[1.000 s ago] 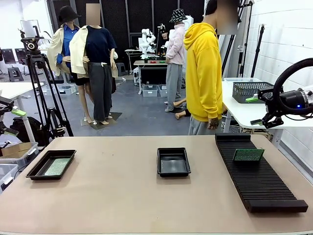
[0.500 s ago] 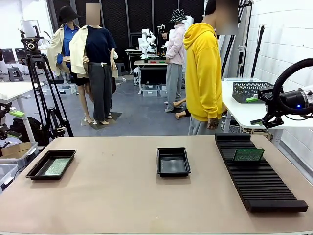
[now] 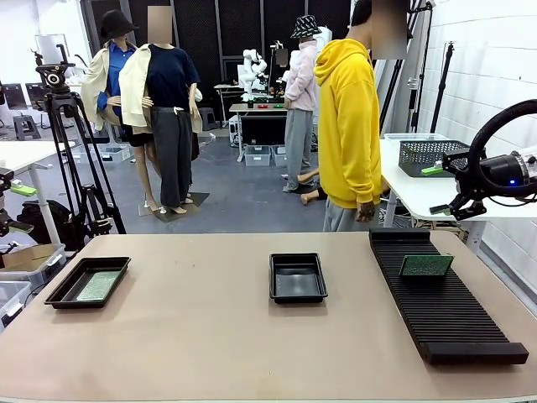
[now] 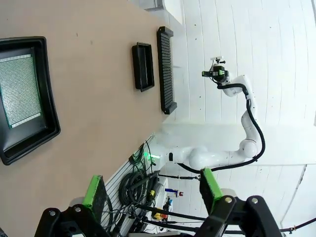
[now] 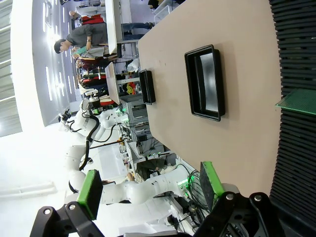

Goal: Inspect and transfer BCBs to ESD trays.
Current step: Pick up the Blank PCB from the PCB Rack and place it in the right ESD tray.

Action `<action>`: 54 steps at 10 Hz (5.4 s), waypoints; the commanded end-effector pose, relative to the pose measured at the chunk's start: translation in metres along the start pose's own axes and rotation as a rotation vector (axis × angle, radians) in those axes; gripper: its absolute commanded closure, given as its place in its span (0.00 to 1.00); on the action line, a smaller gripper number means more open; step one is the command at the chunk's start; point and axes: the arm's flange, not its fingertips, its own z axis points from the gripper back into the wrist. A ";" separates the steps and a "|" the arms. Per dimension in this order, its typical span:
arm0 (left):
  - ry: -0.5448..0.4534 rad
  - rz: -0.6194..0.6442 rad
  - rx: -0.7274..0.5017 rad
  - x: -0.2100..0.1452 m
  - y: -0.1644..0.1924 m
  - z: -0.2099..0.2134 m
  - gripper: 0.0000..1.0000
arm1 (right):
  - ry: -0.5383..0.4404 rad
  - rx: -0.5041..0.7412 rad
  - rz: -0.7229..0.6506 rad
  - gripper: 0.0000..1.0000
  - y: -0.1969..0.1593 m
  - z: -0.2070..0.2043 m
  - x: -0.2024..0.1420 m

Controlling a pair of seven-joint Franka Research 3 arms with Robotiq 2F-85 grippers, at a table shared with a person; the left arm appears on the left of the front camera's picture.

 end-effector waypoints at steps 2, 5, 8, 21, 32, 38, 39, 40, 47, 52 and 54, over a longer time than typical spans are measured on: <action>0.011 -0.001 0.012 -0.001 -0.002 -0.001 0.00 | -0.004 -0.022 -0.016 0.00 0.002 -0.003 0.001; 0.011 -0.001 0.012 -0.001 -0.002 -0.001 0.00 | -0.004 -0.022 -0.016 0.00 0.002 -0.003 0.001; 0.011 -0.001 0.012 -0.001 -0.002 -0.001 0.00 | -0.024 -0.003 0.024 0.00 0.001 0.001 0.002; 0.011 -0.001 0.012 -0.001 -0.002 -0.001 0.00 | 0.643 -0.665 0.992 0.00 0.073 -0.046 0.024; 0.011 -0.001 0.012 -0.001 -0.002 -0.001 0.00 | 0.965 -0.881 1.556 0.00 0.041 -0.052 0.037; 0.011 -0.001 0.012 -0.001 -0.002 -0.001 0.00 | 0.864 -0.802 1.567 0.00 0.025 -0.064 0.038; 0.011 -0.001 0.012 -0.001 -0.002 -0.001 0.00 | 0.869 -0.800 1.560 0.00 0.024 -0.067 0.039; 0.011 -0.001 0.012 -0.001 -0.002 -0.001 0.00 | 0.871 -0.812 1.555 0.00 0.020 -0.073 0.040; 0.011 -0.001 0.012 -0.001 -0.002 -0.001 0.00 | 0.925 -0.809 1.515 0.00 -0.026 -0.091 0.047; 0.011 -0.001 0.012 -0.001 -0.002 -0.001 0.00 | 0.968 -0.765 1.494 0.00 -0.044 -0.101 0.059; 0.011 -0.001 0.012 -0.001 -0.002 -0.001 0.00 | 0.985 -0.768 1.498 0.00 -0.046 -0.107 0.063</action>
